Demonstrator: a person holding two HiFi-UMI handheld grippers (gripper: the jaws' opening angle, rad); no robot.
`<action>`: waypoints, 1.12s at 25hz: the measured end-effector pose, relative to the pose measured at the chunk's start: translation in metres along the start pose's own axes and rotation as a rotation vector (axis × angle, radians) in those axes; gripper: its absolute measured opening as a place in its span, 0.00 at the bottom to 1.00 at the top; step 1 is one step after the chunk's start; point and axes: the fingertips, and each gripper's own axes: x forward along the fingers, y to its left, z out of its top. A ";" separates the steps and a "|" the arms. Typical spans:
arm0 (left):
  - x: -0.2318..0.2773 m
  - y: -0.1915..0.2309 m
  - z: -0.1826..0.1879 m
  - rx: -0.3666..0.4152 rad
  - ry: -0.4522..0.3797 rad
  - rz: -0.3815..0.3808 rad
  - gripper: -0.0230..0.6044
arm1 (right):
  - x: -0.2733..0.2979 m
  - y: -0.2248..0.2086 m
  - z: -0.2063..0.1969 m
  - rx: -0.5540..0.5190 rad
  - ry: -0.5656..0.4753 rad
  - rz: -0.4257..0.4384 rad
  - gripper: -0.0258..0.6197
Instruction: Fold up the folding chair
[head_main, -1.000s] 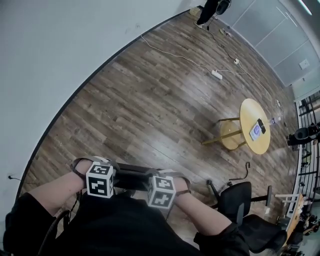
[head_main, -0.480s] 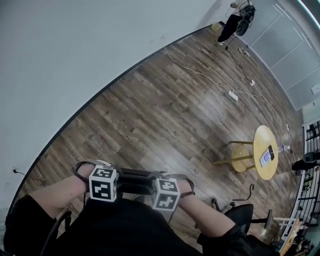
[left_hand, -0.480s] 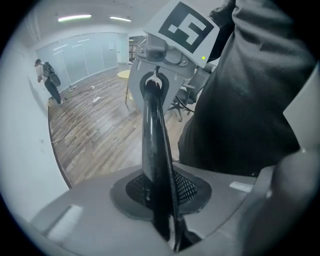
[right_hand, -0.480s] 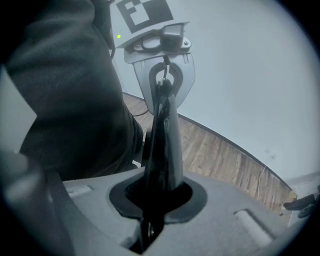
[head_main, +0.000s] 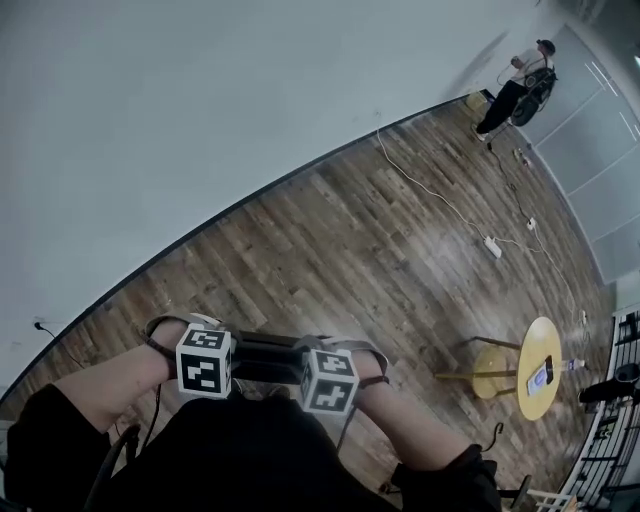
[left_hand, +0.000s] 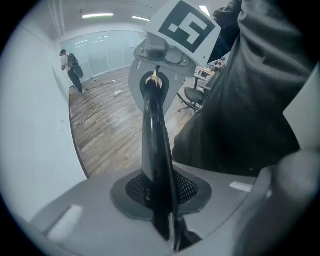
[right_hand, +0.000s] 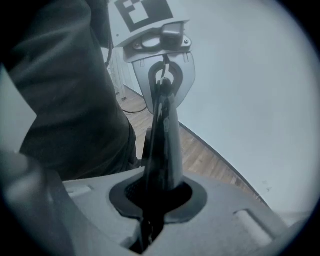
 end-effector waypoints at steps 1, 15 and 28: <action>-0.004 0.007 -0.007 -0.020 0.001 0.011 0.14 | 0.002 -0.010 0.007 -0.022 -0.002 0.006 0.10; -0.032 0.094 -0.066 -0.420 -0.019 0.159 0.14 | 0.026 -0.131 0.069 -0.432 -0.031 0.151 0.10; -0.050 0.149 -0.124 -0.586 -0.052 0.219 0.14 | 0.053 -0.204 0.122 -0.607 0.011 0.208 0.10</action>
